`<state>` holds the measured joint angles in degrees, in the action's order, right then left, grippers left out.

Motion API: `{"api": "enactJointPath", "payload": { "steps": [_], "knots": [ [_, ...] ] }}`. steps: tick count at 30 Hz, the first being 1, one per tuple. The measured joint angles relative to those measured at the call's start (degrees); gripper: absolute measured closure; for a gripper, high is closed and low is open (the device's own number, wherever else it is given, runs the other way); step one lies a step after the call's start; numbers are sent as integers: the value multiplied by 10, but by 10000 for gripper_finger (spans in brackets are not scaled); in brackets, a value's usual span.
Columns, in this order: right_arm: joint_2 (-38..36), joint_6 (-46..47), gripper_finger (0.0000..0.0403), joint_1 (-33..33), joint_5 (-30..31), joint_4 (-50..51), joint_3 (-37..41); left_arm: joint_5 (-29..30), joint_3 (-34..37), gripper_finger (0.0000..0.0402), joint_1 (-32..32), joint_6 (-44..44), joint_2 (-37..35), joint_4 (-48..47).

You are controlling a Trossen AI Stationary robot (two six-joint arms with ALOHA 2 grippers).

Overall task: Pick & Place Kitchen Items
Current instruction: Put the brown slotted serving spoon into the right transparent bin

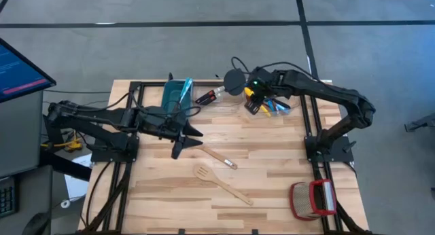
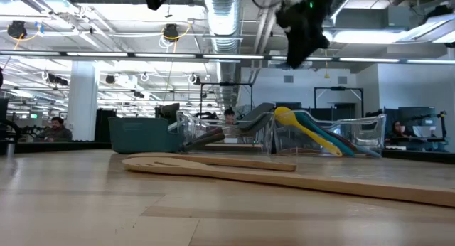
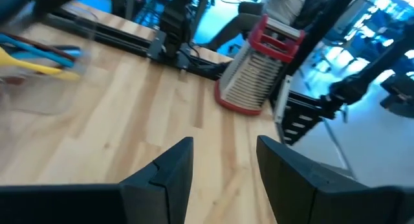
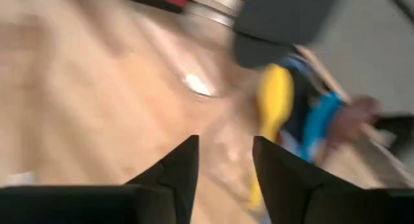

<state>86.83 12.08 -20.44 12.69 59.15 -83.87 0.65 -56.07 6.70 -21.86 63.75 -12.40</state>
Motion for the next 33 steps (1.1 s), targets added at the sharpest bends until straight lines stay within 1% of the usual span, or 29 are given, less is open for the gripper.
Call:
{"api": "enactJointPath", "payload": {
  "steps": [3, 6, 14, 21, 25, 28, 33],
  "knots": [
    [0, 0, 287, 24, -59, 0, -32, -19, 0, 243, 0, -13, 0, 0],
    [0, 0, 307, 53, -85, -1, -53, -39, 0, 243, 1, -15, 0, 0],
    [0, 54, 340, 143, -84, -1, -75, -70, 0, 243, 26, -15, 0, 0],
    [0, 136, 349, 221, -83, -40, -75, -71, 0, 243, 60, -16, 0, 0],
    [0, 187, 349, 263, -80, -77, -76, -71, 0, 243, 81, -31, 0, 0],
    [4, 223, 349, 298, -48, -105, -76, -70, 0, 243, 97, -31, 0, 0],
    [4, 255, 349, 364, 60, -138, -76, -70, 0, 243, 117, -31, 0, 0]
  ]
}}
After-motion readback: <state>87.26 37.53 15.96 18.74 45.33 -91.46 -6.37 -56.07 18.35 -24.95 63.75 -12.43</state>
